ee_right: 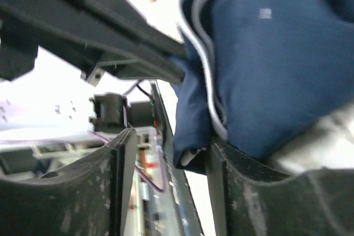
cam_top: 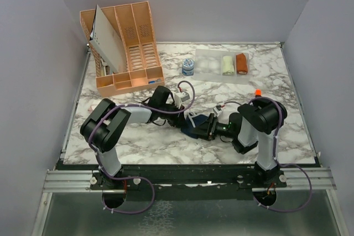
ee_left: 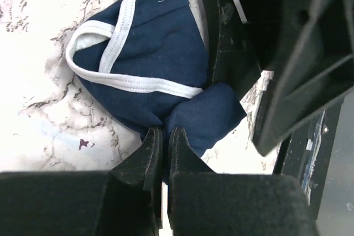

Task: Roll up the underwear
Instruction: Roll the underwear to the center of the board.

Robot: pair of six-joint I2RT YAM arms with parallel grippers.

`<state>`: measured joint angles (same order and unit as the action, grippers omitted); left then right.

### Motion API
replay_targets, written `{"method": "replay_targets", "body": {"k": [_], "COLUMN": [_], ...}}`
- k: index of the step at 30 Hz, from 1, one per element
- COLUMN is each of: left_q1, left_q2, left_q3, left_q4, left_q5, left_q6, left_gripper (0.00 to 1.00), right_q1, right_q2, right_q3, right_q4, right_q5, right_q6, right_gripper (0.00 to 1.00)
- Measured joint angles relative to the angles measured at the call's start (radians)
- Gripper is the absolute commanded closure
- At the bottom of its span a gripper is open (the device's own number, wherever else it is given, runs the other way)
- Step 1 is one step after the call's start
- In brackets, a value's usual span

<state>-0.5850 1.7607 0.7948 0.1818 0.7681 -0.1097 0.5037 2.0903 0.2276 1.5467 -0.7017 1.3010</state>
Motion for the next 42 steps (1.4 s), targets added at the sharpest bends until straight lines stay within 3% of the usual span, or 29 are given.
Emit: {"method": "replay_targets", "body": {"k": [1, 2, 3, 9, 16, 20, 27, 32, 36, 39, 40, 42], "left_q1": [0.000, 0.000, 0.000, 0.000, 0.002, 0.018, 0.075, 0.086, 0.087, 0.089, 0.089, 0.089], "left_q2": [0.002, 0.002, 0.002, -0.003, -0.032, -0.072, -0.151, -0.183, -0.222, -0.248, -0.253, -0.254], "left_q3": [0.003, 0.007, 0.011, 0.048, 0.048, 0.014, -0.069, -0.074, -0.098, -0.127, -0.141, -0.142], "left_q4": [-0.005, -0.017, -0.027, -0.135, -0.217, -0.217, -0.214, -0.214, -0.207, -0.201, -0.198, -0.196], "left_q5": [0.006, 0.010, 0.011, 0.008, -0.009, -0.043, -0.082, -0.110, -0.130, -0.137, -0.149, -0.149], "left_q6": [-0.001, -0.002, -0.001, 0.002, -0.004, -0.033, -0.076, -0.097, -0.131, -0.154, -0.172, -0.177], "left_gripper": [1.00, 1.00, 1.00, 1.00, 1.00, 1.00, 1.00, 1.00, 1.00, 1.00, 1.00, 1.00], "right_q1": [-0.003, -0.003, -0.003, -0.007, -0.008, -0.008, -0.008, 0.020, 0.198, 0.368, 0.455, 0.477], "right_q2": [-0.021, -0.044, -0.069, -0.257, -0.592, -0.735, -0.886, -0.872, -0.842, -0.789, -0.722, -0.702], "right_q3": [-0.003, -0.012, -0.024, -0.089, -0.044, 0.002, 0.109, 0.086, 0.043, 0.047, 0.061, 0.071], "right_q4": [0.000, 0.000, 0.000, -0.038, -0.447, -0.609, -0.891, -0.799, -0.785, -0.769, -0.764, -0.763], "right_q5": [-0.015, -0.024, -0.034, -0.025, 0.132, 0.216, 0.426, 0.378, 0.384, 0.402, 0.444, 0.459], "right_q6": [-0.024, -0.073, -0.124, -0.530, -0.933, -1.055, -0.968, -1.044, -1.300, -1.525, -1.716, -1.760], "right_gripper": [0.38, 0.12, 0.07, 0.06, 0.05, 0.00, 0.01, 0.16, 0.20, 0.29, 0.31, 0.33]}}
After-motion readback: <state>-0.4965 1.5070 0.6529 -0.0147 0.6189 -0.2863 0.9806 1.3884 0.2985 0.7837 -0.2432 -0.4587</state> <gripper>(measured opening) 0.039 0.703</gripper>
